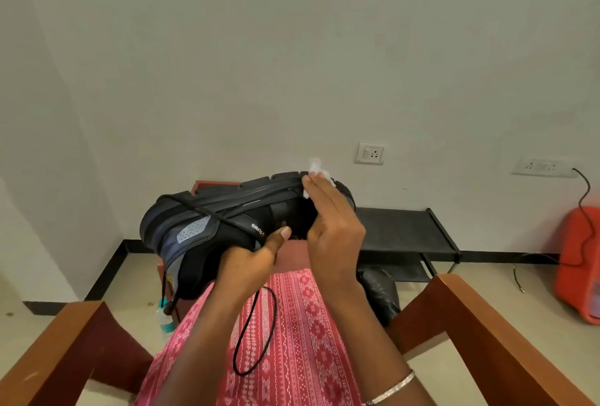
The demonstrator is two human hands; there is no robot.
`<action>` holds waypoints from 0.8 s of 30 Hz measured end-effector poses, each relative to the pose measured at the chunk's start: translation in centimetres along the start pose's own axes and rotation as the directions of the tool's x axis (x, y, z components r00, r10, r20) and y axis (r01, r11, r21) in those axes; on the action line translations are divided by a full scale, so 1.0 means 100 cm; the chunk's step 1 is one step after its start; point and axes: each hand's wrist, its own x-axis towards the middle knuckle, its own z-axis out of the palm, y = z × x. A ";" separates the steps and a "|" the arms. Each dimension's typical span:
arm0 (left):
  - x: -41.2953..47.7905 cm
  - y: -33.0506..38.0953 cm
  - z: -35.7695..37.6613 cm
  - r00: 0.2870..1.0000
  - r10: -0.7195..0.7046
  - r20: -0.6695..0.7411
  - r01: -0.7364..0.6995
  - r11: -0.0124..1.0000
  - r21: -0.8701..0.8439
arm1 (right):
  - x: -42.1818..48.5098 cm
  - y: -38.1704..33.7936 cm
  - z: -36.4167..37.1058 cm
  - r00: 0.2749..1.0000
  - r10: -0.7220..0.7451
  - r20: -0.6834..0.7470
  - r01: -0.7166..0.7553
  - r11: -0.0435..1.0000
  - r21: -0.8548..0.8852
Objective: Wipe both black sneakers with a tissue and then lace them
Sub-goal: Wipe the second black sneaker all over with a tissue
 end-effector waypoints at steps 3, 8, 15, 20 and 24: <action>0.009 -0.005 -0.003 1.000 0.028 0.008 -0.027 0.993 -0.114 | -0.002 0.023 -0.012 0.988 0.152 -0.027 -0.153 0.987 -0.040; 0.018 -0.006 -0.010 0.999 0.048 0.009 -0.043 0.960 -0.277 | -0.003 0.031 -0.019 0.913 0.402 -0.072 -0.401 0.916 0.030; 0.025 -0.015 -0.014 0.996 0.085 0.019 -0.077 0.957 -0.280 | 0.011 0.003 -0.004 0.986 0.159 -0.050 -0.161 0.986 -0.046; 0.023 -0.021 -0.002 0.995 0.078 0.060 -0.056 0.949 -0.309 | 0.009 -0.024 0.007 0.994 -0.065 0.093 0.068 0.997 -0.037; 0.029 -0.021 -0.006 0.994 0.107 0.036 -0.087 0.930 -0.357 | 0.016 -0.002 -0.007 0.994 0.086 0.061 -0.079 0.991 -0.107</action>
